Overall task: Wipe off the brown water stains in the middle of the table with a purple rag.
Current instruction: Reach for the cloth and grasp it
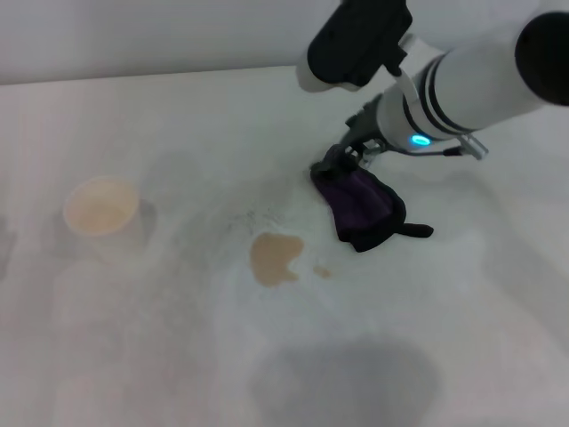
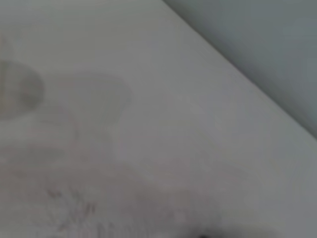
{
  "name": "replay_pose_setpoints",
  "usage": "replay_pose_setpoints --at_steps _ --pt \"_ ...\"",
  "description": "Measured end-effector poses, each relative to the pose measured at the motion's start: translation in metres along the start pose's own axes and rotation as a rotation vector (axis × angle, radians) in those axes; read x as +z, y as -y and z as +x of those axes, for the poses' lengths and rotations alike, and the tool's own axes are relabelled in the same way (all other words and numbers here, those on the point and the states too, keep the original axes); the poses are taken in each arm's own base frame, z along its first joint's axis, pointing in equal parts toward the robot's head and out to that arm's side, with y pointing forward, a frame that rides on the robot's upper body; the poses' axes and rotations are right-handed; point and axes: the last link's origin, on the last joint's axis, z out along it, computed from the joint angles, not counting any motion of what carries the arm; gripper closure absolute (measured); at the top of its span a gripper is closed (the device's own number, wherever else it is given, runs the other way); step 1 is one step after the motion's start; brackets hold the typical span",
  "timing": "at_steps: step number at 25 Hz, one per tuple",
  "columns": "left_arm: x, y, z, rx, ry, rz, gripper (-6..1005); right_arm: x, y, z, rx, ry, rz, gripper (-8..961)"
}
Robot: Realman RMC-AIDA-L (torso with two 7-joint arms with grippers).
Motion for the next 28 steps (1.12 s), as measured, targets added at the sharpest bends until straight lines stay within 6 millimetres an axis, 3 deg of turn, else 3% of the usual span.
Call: replay_pose_setpoints --at_steps 12,17,28 --pt "0.000 0.000 0.000 -0.002 0.001 0.000 107 0.020 0.005 0.026 0.131 -0.066 -0.001 99" --pt "-0.001 0.000 -0.001 -0.031 0.004 0.002 107 0.023 0.005 0.031 0.156 -0.081 -0.008 162" --pt "0.000 0.000 0.000 -0.047 0.002 -0.001 107 0.030 0.006 0.034 0.206 -0.088 -0.025 559"
